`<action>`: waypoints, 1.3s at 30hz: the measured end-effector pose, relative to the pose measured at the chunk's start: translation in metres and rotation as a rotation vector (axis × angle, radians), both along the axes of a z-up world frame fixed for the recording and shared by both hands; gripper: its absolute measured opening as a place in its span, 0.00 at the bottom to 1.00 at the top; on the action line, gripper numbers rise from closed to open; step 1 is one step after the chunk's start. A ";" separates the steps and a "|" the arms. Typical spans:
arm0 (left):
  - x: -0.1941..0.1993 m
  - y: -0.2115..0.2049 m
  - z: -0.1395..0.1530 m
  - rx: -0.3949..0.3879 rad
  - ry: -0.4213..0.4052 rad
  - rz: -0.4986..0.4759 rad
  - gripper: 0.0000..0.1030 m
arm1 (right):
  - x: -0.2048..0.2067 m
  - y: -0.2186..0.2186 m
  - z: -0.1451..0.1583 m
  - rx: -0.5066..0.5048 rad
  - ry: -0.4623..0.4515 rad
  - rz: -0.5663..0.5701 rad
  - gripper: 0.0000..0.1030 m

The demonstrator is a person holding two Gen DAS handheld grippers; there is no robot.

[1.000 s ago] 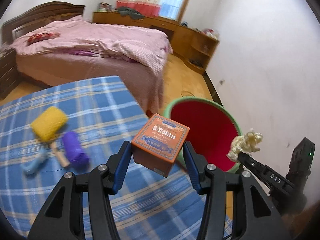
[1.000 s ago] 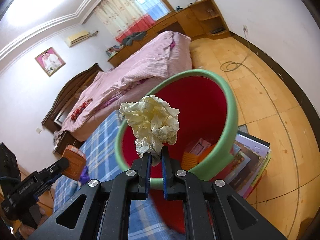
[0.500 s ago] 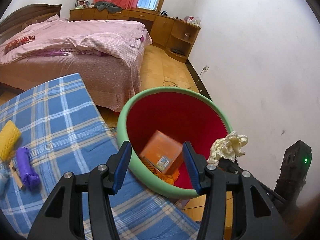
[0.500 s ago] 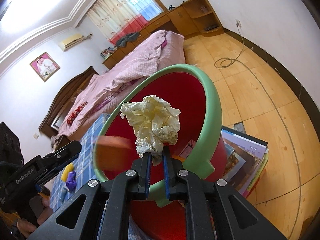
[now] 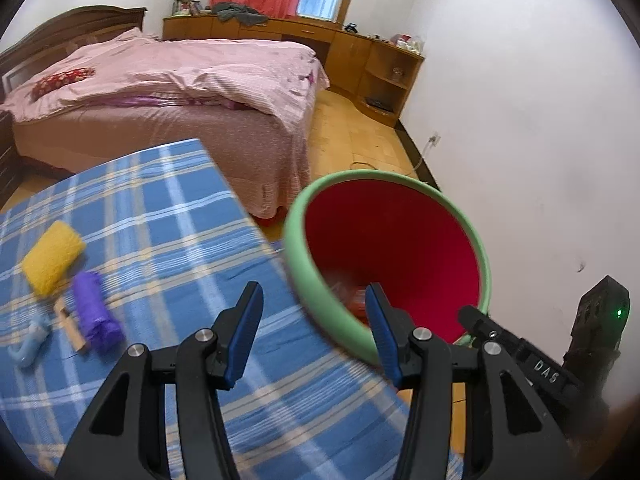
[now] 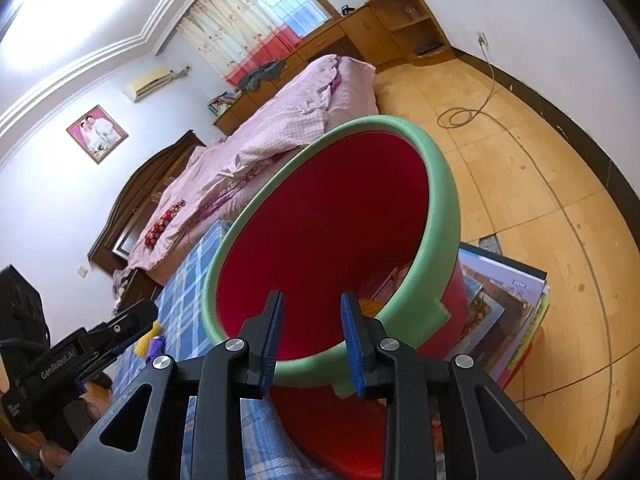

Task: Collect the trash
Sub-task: 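Carry the box and paper over the red bucket and open both tools, then return to the bed and grasp the blue tube with the left tool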

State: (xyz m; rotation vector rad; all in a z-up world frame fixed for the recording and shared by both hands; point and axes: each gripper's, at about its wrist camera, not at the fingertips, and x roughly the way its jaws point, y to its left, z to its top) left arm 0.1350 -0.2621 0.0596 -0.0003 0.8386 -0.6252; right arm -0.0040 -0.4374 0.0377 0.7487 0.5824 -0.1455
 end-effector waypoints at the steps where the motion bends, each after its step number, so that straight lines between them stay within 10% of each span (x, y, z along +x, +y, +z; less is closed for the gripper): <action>1: 0.000 0.007 0.001 0.002 -0.002 0.012 0.51 | 0.000 0.002 0.002 0.005 -0.002 0.004 0.29; 18: 0.006 0.113 0.004 0.027 -0.005 0.189 0.51 | -0.004 0.043 0.026 -0.002 -0.023 0.085 0.29; 39: 0.065 0.185 -0.053 0.270 0.035 0.270 0.51 | 0.020 0.090 0.016 -0.026 0.068 0.188 0.30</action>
